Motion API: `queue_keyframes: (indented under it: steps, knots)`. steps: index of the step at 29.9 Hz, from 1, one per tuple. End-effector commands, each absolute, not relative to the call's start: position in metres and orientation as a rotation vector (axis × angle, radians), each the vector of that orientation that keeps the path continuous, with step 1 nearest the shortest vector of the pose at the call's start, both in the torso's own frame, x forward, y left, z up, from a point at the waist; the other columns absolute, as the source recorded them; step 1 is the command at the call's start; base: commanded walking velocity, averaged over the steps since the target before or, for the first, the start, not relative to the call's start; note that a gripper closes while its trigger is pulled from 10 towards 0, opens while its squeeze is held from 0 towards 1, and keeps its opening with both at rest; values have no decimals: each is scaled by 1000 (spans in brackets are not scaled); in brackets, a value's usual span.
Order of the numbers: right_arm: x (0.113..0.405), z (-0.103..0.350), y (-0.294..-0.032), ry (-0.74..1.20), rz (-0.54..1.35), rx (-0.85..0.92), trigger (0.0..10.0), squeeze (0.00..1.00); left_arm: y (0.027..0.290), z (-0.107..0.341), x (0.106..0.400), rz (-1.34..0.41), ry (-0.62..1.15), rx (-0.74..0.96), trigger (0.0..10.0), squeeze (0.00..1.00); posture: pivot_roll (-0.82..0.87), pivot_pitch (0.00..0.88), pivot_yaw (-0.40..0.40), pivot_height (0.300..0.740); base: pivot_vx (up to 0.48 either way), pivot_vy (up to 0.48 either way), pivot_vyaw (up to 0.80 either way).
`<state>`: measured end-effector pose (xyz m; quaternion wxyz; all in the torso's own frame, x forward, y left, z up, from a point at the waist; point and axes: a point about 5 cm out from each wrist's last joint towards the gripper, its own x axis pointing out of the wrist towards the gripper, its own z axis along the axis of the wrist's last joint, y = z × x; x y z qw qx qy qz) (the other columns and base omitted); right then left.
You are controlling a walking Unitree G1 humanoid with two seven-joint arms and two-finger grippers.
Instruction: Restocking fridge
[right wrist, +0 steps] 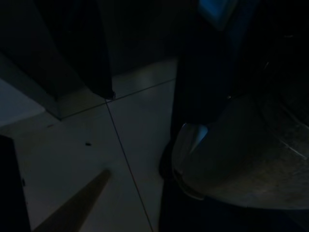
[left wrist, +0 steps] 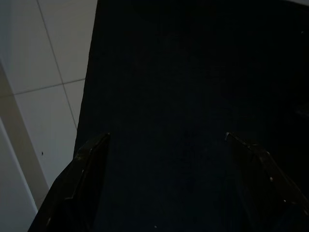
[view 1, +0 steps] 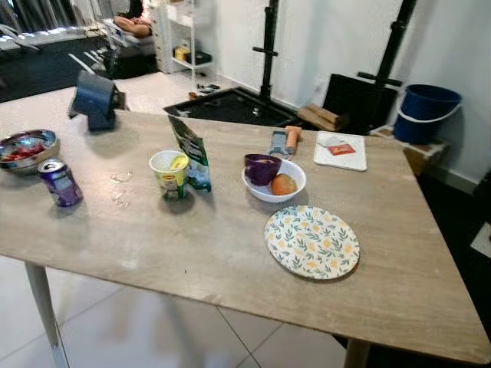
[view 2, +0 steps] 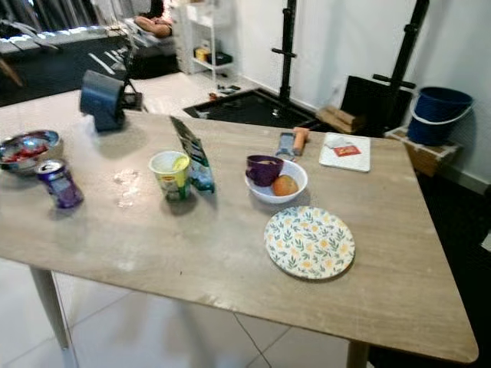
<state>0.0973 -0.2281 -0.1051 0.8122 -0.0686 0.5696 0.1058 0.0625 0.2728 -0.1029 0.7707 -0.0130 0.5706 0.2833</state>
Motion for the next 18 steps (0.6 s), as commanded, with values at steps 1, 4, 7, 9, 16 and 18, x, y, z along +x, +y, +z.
queue_keyframes:
  steps: [1, 4, 7, 9, 16, 18]
  knots:
    - [91, -109, -214, 1228, 262, -110, 10000, 0, 275, -102, 63, 645, 1223, -32, 10000, 0, -27, 56, 26, 740, 0, 0, 0]
    - [91, -109, -214, 1228, 264, -113, 10000, 0, 285, -98, 61, 715, 1188, -45, 10000, 0, -27, 56, 26, 740, 0, 0, 0]
    - [91, -109, -214, 1229, 264, -115, 10000, 0, 297, -93, 64, 772, 1140, -51, 10000, 0, -22, 55, 26, 740, 0, 0, 0]
    - [91, -109, -214, 1230, 263, -116, 10000, 0, 311, -85, 72, 793, 1074, -16, 10000, 0, -21, 54, 25, 740, 0, 0, 0]
    - [91, -109, -215, 1233, 266, -123, 10000, 0, 346, -60, 92, 892, 925, 65, 10000, 0, -9, 53, 24, 740, 0, 0, 0]
    - [91, -109, -215, 1233, 267, -124, 10000, 0, 353, -54, 95, 912, 899, 85, 10000, 0, -10, 52, 26, 740, 0, 0, 0]
